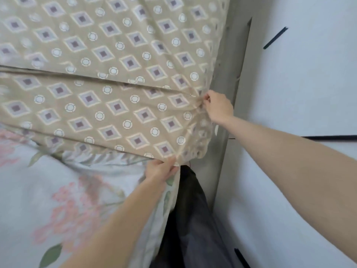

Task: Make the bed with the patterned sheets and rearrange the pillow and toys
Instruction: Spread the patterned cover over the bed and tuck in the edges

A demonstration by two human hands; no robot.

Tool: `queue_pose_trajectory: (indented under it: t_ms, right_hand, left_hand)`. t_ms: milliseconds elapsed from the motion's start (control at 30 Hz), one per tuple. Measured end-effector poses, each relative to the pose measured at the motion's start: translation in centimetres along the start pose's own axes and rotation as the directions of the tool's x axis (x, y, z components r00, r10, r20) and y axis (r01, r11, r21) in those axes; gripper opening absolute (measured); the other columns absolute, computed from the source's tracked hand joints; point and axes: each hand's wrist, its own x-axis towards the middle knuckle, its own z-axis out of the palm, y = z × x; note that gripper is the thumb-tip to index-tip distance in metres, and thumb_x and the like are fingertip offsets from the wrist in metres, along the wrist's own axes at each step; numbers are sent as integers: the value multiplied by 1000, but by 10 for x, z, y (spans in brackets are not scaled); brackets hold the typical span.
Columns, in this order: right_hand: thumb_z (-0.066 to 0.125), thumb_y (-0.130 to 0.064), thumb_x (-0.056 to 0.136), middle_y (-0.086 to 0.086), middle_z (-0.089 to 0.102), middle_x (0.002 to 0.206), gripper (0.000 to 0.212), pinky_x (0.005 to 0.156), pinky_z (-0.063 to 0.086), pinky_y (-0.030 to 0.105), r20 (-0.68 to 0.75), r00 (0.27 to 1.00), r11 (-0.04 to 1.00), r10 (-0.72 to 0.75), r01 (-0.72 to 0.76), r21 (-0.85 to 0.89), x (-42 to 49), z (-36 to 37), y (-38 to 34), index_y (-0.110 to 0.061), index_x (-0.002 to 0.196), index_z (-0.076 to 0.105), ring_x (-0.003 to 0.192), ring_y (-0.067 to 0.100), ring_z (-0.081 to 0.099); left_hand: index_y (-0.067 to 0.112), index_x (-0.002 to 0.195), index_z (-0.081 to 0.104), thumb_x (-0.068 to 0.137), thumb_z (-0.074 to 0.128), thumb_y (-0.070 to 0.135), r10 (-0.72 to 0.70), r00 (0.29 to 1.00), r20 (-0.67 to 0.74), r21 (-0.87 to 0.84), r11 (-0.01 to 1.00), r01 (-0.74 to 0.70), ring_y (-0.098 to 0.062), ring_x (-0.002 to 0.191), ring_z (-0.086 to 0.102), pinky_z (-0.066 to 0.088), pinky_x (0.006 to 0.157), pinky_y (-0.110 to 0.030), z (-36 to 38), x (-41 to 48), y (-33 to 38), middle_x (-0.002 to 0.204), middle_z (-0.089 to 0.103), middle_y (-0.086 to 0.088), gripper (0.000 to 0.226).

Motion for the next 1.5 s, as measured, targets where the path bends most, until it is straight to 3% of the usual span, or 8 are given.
queue_pose_trajectory:
  t_ms: [200,467,633,833,967,1100,1333,1500]
  right_hand:
    - [54,-20,94,7,53,133,39,93,38,27,155,968,878,195,-243,412,-14,15,9,-10,130,45,121,26,50]
    - [45,-14,94,9,55,123,31,93,45,34,473,795,743,379,-566,356,-76,56,82,-16,123,56,110,25,54]
    - [46,-13,94,10,53,134,41,83,39,28,520,746,669,417,-639,380,-109,68,102,-13,135,52,101,18,46]
    - [57,-22,92,1,55,128,42,86,46,31,769,532,250,356,-847,470,-138,74,91,-14,133,50,113,19,53]
    - [67,-20,86,-2,66,92,31,82,48,29,736,568,31,369,-799,601,-147,80,82,-13,115,59,85,11,63]
    - [49,-26,99,0,61,100,16,81,48,30,629,568,-185,530,-647,740,-149,80,87,-19,114,50,87,14,62]
    - [47,-24,100,7,62,104,13,80,49,34,520,600,-215,608,-506,835,-145,61,113,-18,112,49,80,17,62]
    - [48,-14,100,10,59,85,6,64,56,34,544,529,-291,651,-489,823,-147,60,107,-11,104,50,68,23,62]
  left_hand:
    - [5,74,64,83,71,14,30,998,47,-40,999,-28,-9,66,67,53,91,-32,7,-6,-11,69,66,-2,15]
    - [-3,114,60,88,67,29,60,968,243,-12,998,-59,-16,112,58,47,92,-26,43,-13,-18,119,64,-5,42]
    - [-3,124,55,93,60,23,117,964,237,-28,993,-114,-23,113,60,43,104,-35,49,-15,-20,121,64,-11,41]
    - [14,107,59,96,53,17,108,933,343,-111,991,-74,-9,83,72,56,78,-22,44,-20,-16,87,75,3,13]
    - [4,118,54,97,51,14,106,929,355,-176,983,-45,-18,84,72,58,68,-23,46,-26,-12,97,72,-10,23]
    - [2,113,55,97,52,16,174,942,286,-131,981,-141,-20,86,70,56,81,-28,51,-33,-9,96,70,-10,22]
    - [7,90,58,97,54,21,241,964,114,-21,970,-241,-17,89,66,50,89,-27,60,-36,-7,94,66,-6,17]
    - [1,103,57,97,53,18,177,979,98,-86,982,-169,-16,79,66,51,86,-29,63,-38,-13,85,66,-5,18]
